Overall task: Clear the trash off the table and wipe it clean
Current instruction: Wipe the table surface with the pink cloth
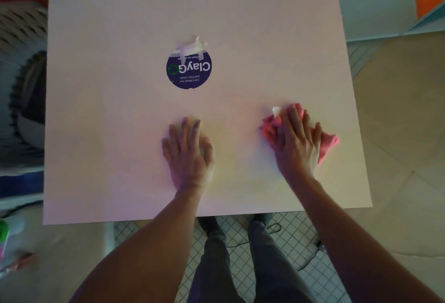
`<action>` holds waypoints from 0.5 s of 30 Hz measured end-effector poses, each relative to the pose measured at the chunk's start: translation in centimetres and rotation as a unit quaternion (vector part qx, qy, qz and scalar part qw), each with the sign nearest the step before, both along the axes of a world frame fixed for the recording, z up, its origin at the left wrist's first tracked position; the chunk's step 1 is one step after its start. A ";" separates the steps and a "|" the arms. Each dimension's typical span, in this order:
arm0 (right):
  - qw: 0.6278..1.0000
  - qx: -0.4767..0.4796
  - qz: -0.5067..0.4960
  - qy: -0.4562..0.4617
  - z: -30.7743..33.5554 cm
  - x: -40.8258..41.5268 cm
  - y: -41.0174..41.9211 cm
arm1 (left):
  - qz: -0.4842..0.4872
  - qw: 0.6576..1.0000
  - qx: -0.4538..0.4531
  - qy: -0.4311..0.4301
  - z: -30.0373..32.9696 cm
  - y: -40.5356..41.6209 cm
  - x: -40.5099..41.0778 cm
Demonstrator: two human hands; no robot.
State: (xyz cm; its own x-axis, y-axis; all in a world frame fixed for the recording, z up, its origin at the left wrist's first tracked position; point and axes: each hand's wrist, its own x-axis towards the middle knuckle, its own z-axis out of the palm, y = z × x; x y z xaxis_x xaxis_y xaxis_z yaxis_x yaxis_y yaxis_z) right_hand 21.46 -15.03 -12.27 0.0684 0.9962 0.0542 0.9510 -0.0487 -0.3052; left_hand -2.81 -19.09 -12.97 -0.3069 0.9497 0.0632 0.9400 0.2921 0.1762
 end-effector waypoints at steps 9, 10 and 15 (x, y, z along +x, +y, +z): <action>0.999 -0.042 0.007 -0.019 0.5 -0.2 -6.7 | -0.001 1.000 0.007 -0.001 0.2 0.0 -0.1; 0.999 -0.039 0.013 -0.018 0.6 -0.3 -5.7 | -0.003 1.000 0.011 -0.001 0.2 0.0 0.0; 1.000 -0.018 0.000 -0.015 0.2 -0.2 1.2 | 0.001 1.000 0.011 0.000 0.3 0.0 0.3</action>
